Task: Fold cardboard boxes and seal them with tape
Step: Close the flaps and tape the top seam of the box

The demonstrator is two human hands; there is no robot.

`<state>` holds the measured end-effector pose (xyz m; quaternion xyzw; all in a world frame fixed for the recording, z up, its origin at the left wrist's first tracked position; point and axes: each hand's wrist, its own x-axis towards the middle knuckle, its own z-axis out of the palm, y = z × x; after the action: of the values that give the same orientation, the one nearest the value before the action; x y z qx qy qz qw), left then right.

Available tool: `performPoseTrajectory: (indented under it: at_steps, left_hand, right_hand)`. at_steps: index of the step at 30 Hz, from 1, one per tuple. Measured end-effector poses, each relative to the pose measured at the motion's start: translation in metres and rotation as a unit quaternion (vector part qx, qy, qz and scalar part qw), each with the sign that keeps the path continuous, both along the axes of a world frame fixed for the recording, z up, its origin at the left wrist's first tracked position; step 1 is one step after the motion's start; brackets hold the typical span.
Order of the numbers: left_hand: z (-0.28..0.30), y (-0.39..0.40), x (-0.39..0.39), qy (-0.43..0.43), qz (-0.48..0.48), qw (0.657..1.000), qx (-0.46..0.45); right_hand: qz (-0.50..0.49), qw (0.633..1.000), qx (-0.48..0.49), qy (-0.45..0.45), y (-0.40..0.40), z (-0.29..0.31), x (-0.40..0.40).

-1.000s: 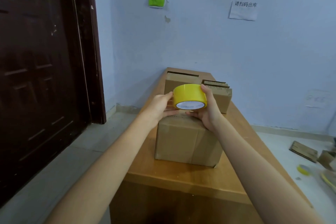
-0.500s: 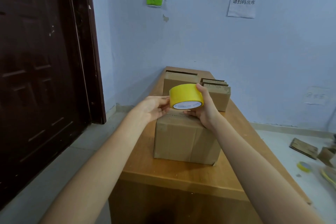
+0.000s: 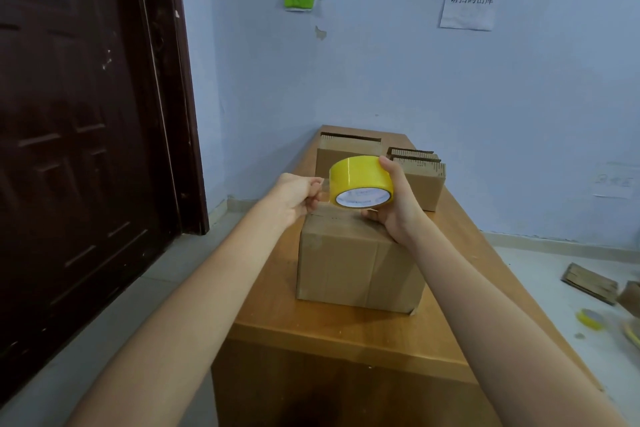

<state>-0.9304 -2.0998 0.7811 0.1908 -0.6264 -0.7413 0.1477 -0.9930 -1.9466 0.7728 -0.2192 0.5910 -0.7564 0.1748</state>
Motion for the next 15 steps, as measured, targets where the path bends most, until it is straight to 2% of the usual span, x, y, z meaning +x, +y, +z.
performPoseTrajectory:
  at_steps: [4, 9, 15]
  left_hand:
    - [0.0003, -0.0022, 0.0027, 0.012, 0.007, 0.999, -0.039]
    - [0.0026, -0.0082, 0.0068, -0.05, -0.069, 0.996, 0.022]
    - [-0.0062, -0.0078, 0.0085, -0.029, -0.024, 0.999, 0.004]
  right_hand:
    - [0.007, 1.0, -0.004, -0.001, 0.0014, 0.0003, -0.0019]
    - [0.013, 1.0, 0.014, 0.016, 0.004, 0.0013, 0.0017]
    - [0.01, 0.999, 0.048, 0.017, 0.0011, 0.0002, 0.0024]
